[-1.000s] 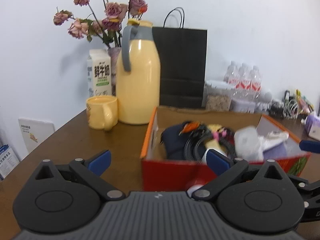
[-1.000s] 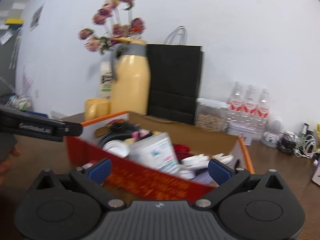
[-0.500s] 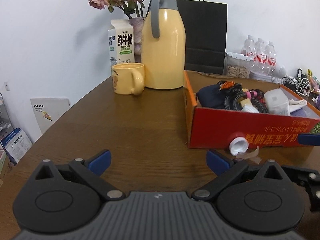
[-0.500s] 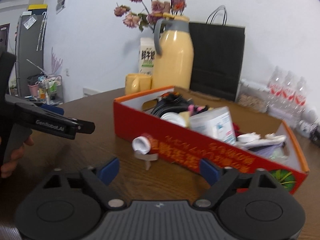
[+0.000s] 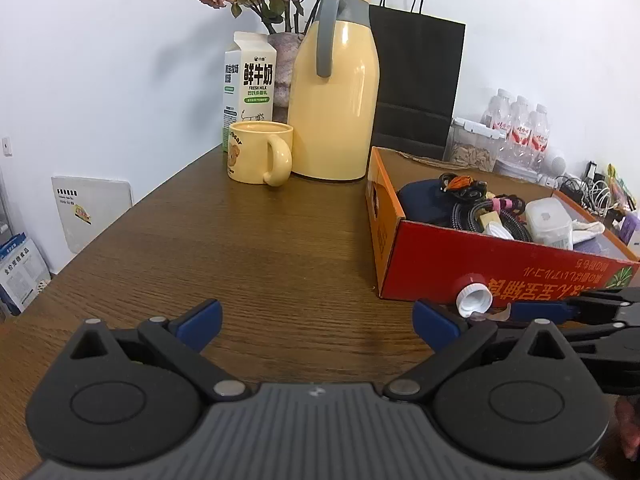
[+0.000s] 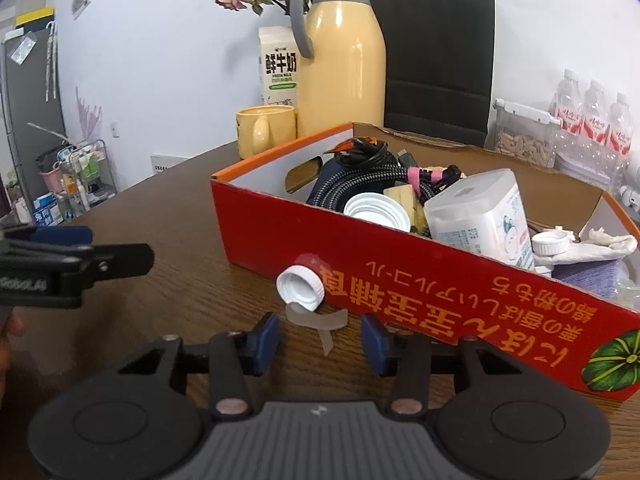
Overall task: Organize objects
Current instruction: 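Withdraw both tools from the box toward the last white cap beside it, then grasp the last white bottle cap with the left tool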
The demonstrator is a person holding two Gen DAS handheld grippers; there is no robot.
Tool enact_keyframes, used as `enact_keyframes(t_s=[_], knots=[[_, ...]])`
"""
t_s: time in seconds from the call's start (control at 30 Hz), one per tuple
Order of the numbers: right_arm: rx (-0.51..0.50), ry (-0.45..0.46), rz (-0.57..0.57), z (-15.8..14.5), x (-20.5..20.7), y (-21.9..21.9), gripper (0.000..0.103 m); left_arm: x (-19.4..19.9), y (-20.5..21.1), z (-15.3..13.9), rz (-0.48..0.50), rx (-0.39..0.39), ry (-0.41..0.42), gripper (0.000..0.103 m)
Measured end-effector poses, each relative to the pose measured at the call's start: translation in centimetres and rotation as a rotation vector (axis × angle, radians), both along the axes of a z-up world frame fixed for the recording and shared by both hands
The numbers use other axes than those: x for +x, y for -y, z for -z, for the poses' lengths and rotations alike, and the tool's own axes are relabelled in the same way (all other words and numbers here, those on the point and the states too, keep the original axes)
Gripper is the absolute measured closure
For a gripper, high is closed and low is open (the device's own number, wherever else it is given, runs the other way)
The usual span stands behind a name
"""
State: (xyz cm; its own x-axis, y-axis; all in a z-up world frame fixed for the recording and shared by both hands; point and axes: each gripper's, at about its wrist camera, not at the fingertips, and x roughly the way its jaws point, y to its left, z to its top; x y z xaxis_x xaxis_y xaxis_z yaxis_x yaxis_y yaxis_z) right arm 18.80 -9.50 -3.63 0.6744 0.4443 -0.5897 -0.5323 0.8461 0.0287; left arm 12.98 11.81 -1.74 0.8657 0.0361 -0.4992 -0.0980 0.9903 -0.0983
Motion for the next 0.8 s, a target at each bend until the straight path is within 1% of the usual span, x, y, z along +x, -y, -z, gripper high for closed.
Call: enact_keyframes(t_s=[0.03,0.1,0.23,0.3,0.5,0.8], knots=[[0.002,0.0,0.002,0.0,0.1,-0.2,0.064,0.0,0.0,0.0,0.0,-0.002,0.001,0.0],[0.0,-0.002,0.003,0.1,0.3,-0.5,0.074,0.0,-0.1,0.0,-0.003,-0.004,-0.001,0.0],[-0.004,-0.002,0.002,0.1,0.3,-0.6,0.082,0.0,-0.1,0.0,-0.004,-0.01,-0.006,0.0],[-0.005,-0.002,-0.002,0.1,0.3,-0.7,0.091,0.1,-0.1,0.1,-0.005,-0.008,-0.008,0.0],[-0.005,0.008,-0.033,0.0,-0.1,-0.7,0.097,0.4,-0.1,0.3,-0.01,-0.005,-0.027,0.0],[0.063,0.071,-0.038,-1.3,-1.6,1.1,0.097,1.1,0.2,0.7,-0.018,0.007,-0.049,0.0]])
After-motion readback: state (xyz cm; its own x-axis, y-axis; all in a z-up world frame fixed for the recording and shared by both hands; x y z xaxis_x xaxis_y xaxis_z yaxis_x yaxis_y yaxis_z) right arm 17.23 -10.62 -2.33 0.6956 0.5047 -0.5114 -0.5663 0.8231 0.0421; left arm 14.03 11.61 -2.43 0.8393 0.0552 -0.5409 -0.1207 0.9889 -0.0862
